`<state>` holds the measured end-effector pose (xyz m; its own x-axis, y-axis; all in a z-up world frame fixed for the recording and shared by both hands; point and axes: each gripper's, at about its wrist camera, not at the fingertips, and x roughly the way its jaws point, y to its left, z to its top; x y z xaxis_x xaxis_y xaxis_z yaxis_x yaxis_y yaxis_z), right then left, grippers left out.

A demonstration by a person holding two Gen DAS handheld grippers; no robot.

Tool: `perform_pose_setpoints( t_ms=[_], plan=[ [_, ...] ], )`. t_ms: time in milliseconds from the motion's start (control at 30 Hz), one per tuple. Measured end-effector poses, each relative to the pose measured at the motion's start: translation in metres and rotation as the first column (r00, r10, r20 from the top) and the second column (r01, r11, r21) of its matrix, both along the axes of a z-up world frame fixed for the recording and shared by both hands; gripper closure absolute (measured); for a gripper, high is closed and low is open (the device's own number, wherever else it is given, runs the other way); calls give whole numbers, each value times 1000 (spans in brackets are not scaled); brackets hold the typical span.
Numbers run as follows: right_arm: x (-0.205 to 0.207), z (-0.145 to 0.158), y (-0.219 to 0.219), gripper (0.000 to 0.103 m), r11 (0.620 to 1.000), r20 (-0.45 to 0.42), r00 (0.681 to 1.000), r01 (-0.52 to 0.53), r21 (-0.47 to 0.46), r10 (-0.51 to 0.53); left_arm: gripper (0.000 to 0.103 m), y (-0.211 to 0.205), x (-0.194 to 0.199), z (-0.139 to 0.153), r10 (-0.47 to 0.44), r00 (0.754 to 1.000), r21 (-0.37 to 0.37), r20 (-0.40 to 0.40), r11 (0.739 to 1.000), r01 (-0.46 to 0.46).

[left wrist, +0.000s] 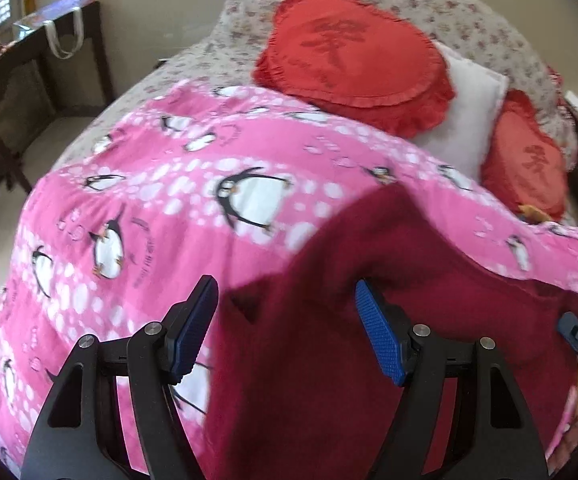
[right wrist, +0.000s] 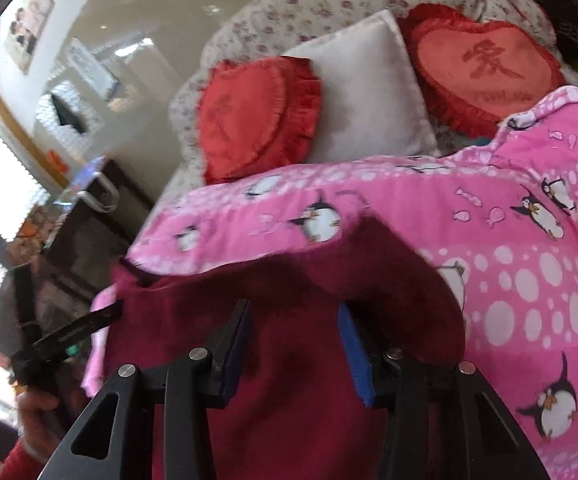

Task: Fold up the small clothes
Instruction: 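Open the left tool and release the folded hem onto the stack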

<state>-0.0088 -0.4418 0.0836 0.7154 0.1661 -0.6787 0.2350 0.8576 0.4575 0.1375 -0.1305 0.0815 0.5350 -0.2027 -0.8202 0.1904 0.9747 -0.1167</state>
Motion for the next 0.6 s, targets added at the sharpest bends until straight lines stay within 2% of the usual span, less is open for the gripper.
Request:
perform_pose_setpoints(
  t_ms=[133,267,333,467,600],
  plan=[
    [21,-19,-9,60,998,-50,997,60,-31,-62,28,14,15,-23,36,996,-52,-84,998,-41],
    [25,-19,-13,60,998,-56,998,40,-39,-42,25,16,11,-25,27,998,-57,-58,998,-31],
    [15,-11,-14,60,999,-50,998,34,-32,-36,25,17,6,-23,12,998,-53,-63,998,-16],
    [-31,9,-13,59,1000,-17,1000,19,-9,-19,26,27,-9,-15,-17,998,-76,-66,997,12],
    [-68,14,-6,59,999,-9,1000,14,-46,-14,26,38,-26,-11,-31,998,-93,-52,995,27]
  ],
)
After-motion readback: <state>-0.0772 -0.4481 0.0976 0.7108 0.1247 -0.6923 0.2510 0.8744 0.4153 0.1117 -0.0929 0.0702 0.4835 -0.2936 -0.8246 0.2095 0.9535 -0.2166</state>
